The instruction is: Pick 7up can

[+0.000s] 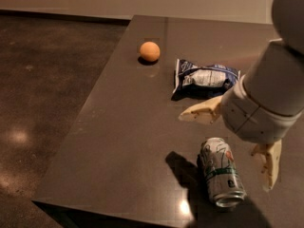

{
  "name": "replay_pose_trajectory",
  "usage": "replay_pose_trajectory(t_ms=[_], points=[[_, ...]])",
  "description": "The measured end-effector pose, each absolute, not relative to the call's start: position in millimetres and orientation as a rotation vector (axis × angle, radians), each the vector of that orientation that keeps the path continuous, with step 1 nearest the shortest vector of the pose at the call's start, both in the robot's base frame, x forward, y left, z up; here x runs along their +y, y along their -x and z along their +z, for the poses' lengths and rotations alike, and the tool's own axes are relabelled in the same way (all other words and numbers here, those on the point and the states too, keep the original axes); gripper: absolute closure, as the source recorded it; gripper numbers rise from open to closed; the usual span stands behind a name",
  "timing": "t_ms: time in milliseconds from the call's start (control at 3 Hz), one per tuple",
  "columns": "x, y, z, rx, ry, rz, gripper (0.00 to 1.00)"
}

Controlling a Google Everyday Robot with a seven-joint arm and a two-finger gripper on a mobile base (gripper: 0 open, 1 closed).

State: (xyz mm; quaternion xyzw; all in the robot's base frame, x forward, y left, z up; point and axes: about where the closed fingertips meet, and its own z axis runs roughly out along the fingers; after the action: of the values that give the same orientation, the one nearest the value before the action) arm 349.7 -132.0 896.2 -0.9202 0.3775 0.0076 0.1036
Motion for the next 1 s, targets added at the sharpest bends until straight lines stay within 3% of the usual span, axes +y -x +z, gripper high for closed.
replay_pose_trajectory(t_ms=[1000], points=[[-126.0,-354.3,861.3,0.824,2.932,-0.015,0.00]])
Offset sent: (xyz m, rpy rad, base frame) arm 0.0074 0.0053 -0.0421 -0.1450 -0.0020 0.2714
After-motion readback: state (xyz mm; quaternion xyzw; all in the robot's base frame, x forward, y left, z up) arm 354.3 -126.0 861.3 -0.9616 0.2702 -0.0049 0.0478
